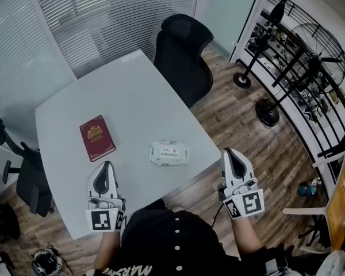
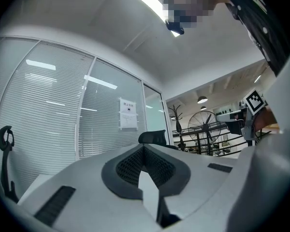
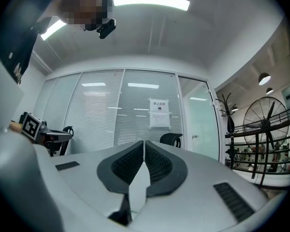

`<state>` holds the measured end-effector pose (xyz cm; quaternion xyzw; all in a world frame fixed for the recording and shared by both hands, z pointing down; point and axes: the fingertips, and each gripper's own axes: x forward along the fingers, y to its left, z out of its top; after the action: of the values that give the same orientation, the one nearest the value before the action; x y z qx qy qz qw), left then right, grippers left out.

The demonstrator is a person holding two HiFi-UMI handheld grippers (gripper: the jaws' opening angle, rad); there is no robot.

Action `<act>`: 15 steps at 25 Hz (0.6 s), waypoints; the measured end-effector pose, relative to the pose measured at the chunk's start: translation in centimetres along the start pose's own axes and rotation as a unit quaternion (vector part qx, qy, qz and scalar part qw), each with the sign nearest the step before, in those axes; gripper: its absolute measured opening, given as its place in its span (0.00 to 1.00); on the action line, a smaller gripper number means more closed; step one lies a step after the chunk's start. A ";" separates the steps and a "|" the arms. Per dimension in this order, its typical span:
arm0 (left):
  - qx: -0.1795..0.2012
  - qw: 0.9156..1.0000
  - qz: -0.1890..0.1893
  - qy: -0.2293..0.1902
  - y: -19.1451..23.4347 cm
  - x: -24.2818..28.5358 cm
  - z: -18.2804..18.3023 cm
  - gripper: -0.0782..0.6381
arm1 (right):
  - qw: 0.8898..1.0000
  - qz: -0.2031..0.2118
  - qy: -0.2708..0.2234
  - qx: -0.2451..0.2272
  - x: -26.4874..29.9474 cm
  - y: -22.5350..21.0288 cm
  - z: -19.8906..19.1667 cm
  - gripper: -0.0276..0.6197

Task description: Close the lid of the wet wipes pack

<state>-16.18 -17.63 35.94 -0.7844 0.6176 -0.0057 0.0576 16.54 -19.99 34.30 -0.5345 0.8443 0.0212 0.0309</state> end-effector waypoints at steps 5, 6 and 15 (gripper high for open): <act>-0.002 1.000 -0.004 -0.002 -0.5 -0.1 0.1 0.12 | 1.000 -0.002 0.006 0.000 0.0 -0.1 -0.3 0.10; -0.002 1.000 -0.005 -0.002 -0.6 -0.1 0.2 0.12 | 1.000 0.000 0.008 0.000 0.0 -0.1 -0.3 0.10; -0.006 1.000 -0.004 0.003 -0.9 -0.3 -0.1 0.12 | 1.000 0.003 0.023 0.003 0.1 -0.2 -1.1 0.10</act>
<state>-15.34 -17.15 36.12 -0.7871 0.6148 -0.0047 0.0504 16.65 -20.25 35.36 -0.5320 0.8466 0.0067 0.0135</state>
